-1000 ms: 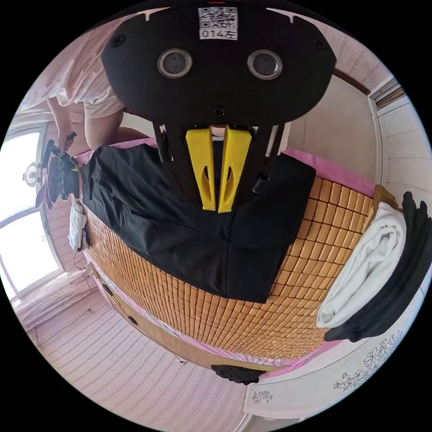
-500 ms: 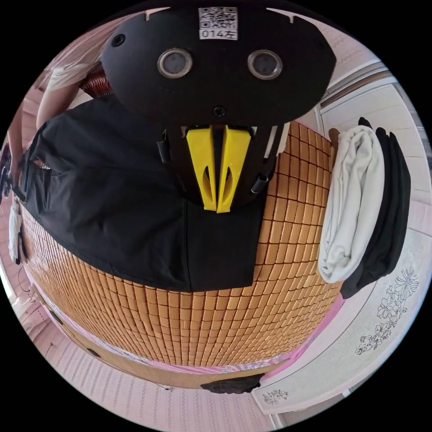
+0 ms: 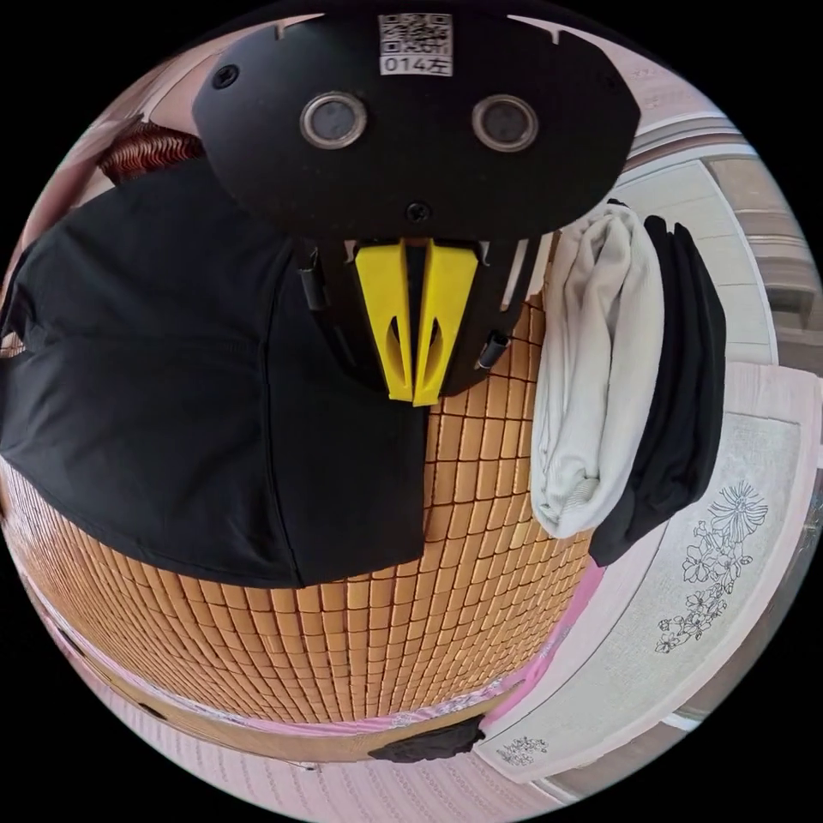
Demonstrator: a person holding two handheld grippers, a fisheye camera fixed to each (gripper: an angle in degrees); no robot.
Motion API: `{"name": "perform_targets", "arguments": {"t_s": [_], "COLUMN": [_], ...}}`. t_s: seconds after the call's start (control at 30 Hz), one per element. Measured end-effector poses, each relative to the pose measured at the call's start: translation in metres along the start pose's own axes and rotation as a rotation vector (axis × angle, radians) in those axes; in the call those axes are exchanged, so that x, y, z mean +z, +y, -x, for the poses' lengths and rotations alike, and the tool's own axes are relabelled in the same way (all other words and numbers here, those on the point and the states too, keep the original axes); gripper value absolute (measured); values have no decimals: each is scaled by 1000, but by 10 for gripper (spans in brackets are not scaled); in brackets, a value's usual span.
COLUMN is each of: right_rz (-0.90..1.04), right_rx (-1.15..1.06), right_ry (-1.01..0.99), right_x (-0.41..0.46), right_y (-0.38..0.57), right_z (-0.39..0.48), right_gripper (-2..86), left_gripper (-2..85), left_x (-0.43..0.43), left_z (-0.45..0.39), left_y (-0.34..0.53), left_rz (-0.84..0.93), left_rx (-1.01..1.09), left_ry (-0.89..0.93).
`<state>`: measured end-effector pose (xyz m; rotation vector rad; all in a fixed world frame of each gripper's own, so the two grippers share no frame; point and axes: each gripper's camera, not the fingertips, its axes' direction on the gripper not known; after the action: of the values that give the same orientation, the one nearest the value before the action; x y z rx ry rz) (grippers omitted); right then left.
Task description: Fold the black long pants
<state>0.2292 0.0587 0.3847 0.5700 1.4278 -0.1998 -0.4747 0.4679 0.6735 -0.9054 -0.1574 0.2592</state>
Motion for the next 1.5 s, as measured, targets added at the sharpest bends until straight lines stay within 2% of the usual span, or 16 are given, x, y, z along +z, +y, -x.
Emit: {"name": "perform_targets", "arguments": {"t_s": [0.1,0.17,0.2,0.3,0.4,0.5,0.6,0.67,0.77,0.83,0.9,0.97,1.13,1.27,1.37,1.5], "right_rz": [-6,1,6,0,-28,-102,-80,-2,81,47,90,-47,-256,-50,-44,-109], "right_rx": [-61,-84,-81,-47,3,100,81,37,-47,-37,8,116,377,624,736,601], "right_ry": [1,-30,-22,-16,-97,-150,-222,-268,-270,-242,-278,-358,-383,-323,-249,-252], "right_x": [-4,-6,-5,-7,-22,-50,-63,-59,-43,-46,-45,-76,-137,-109,-110,-112], "right_y": [-8,-16,-18,-21,-13,16,58,86,102,104,104,128,244,339,368,325], "right_z": [8,12,13,10,-11,-52,-79,-77,-56,-58,-71,-110,-203,-254,-275,-269], "right_gripper": [-4,-4,-4,-5,-7,0,32,75,77,8,0,-1,-1,-3,-3,-3], "left_gripper": [-10,-10,-10,-10,-10,-10,-10,-10,-10,-10,-10,-10,-10,-10,-10,-10], "left_x": [1,10,16,25,23,4,-34,-60,-79,-78,-68,-53,-49,-47,-51,-64], "left_z": [1,7,9,29,23,23,13,-16,-65,-91,-112,-130,-128,-128,-130,-117], "left_y": [-8,-15,-15,-8,-10,2,28,55,86,97,102,105,109,110,110,110], "left_rz": [-6,89,120,125,142,17,-185,-274,-278,-241,-170,-84,-95,-75,-61,-122], "left_rx": [-7,-58,-51,-102,-71,-121,-107,18,173,210,206,209,220,216,231,202], "left_ry": [29,-189,-212,-85,-120,-87,72,254,430,500,558,581,596,624,610,581]}}
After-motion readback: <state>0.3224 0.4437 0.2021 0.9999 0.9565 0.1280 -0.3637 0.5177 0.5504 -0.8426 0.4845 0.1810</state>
